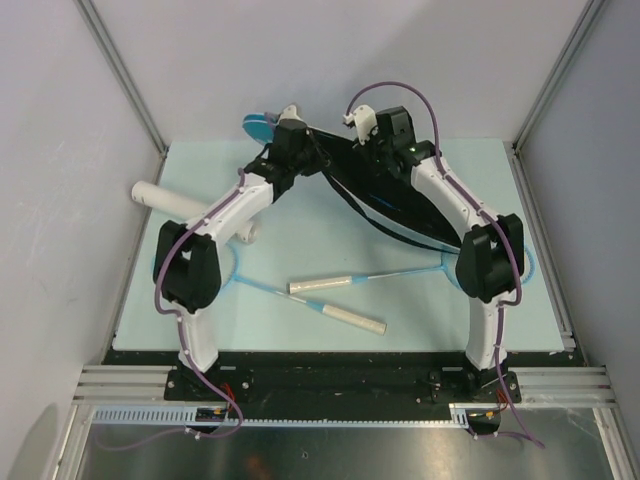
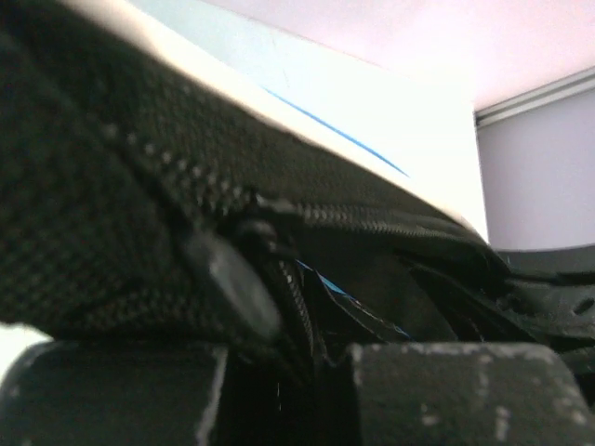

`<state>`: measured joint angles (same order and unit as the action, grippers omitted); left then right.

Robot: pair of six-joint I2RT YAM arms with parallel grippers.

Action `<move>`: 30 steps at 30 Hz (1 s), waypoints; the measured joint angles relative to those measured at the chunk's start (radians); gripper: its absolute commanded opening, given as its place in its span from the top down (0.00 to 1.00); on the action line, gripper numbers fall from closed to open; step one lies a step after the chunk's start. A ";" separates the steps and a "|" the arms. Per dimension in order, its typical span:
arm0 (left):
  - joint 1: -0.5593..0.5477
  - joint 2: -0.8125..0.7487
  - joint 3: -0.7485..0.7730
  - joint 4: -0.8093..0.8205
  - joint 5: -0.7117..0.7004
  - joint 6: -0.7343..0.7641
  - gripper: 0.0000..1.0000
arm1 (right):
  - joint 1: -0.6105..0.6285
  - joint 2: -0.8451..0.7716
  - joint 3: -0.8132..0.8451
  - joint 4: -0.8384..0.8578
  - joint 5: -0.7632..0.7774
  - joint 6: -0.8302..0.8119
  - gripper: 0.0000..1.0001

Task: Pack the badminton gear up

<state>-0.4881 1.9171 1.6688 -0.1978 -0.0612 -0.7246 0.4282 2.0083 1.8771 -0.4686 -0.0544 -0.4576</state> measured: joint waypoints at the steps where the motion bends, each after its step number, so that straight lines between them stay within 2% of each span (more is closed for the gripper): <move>1: 0.007 0.000 0.005 0.003 0.021 -0.003 0.70 | 0.002 0.002 0.016 -0.012 -0.004 0.034 1.00; 4: 0.021 0.002 0.011 0.024 0.086 -0.018 0.53 | 0.011 -0.003 0.035 -0.015 -0.019 0.144 1.00; 6: 0.026 0.004 0.006 0.040 0.119 -0.029 0.46 | 0.013 -0.007 0.036 -0.007 -0.031 0.216 1.00; 10: 0.023 0.000 -0.060 0.093 0.161 -0.035 0.42 | 0.011 -0.007 0.056 -0.006 -0.056 0.340 1.00; 20: -0.005 -0.060 -0.267 0.195 0.198 -0.034 0.36 | -0.053 -0.027 0.074 0.038 -0.198 0.594 1.00; 27: -0.026 -0.103 -0.282 0.247 0.199 -0.026 0.34 | -0.064 -0.058 0.074 0.098 -0.254 0.736 1.00; 30: -0.039 -0.109 -0.282 0.259 0.196 -0.019 0.36 | -0.066 -0.077 0.066 0.122 -0.267 0.780 1.00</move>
<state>-0.5274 1.8080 1.3872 0.0612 0.1352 -0.7433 0.3622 1.9316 1.9434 -0.3462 -0.3214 0.3222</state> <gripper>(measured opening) 0.660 0.024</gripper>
